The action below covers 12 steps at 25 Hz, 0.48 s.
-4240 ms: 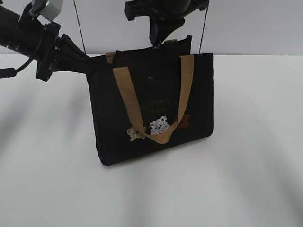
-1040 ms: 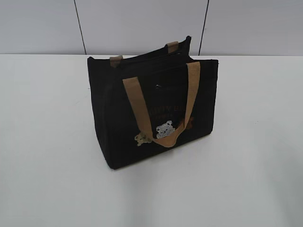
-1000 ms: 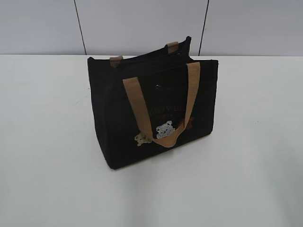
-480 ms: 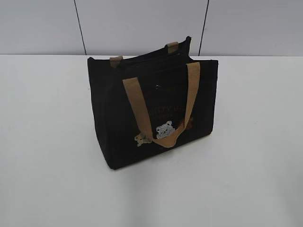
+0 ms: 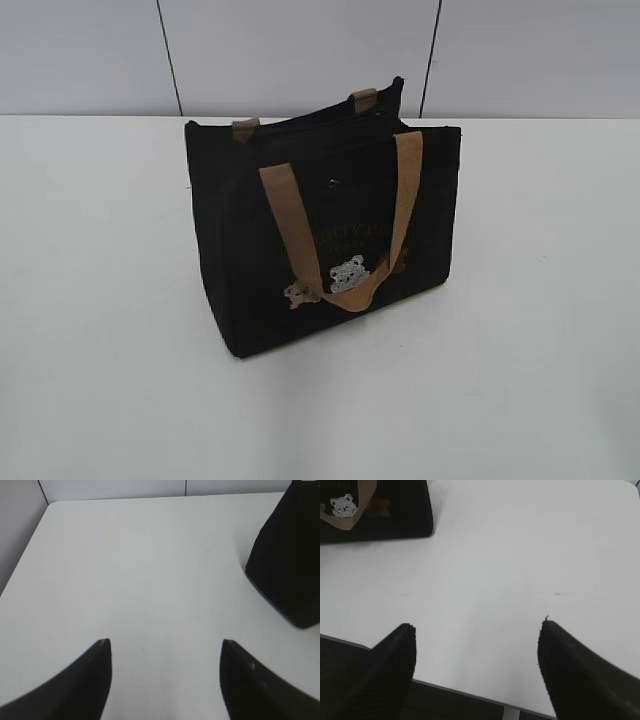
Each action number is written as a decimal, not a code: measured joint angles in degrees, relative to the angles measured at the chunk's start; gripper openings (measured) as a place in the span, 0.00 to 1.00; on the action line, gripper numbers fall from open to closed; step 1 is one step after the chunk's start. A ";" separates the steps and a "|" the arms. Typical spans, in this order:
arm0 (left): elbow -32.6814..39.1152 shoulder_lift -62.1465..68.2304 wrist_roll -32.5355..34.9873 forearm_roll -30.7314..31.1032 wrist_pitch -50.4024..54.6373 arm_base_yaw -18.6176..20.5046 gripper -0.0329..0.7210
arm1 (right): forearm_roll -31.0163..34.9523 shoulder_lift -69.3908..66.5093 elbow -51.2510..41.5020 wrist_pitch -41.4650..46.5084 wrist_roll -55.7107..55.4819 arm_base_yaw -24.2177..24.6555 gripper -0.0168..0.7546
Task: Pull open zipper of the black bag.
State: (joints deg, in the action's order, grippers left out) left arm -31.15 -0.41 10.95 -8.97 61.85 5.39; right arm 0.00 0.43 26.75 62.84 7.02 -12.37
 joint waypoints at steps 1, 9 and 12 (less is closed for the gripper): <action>0.00 -0.04 0.00 -0.05 -0.05 0.00 0.72 | 0.00 0.00 0.00 0.00 0.07 0.00 0.77; 0.00 -0.04 0.00 -0.10 -0.23 0.00 0.68 | 0.00 0.00 0.00 0.00 0.20 0.00 0.77; 0.00 -0.10 0.00 -0.16 -0.23 -0.17 0.67 | 0.00 0.00 0.00 0.00 0.20 0.00 0.77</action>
State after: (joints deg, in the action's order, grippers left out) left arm -31.15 -0.52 10.95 -9.13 61.61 5.22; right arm 0.00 0.43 26.75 62.84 7.23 -12.37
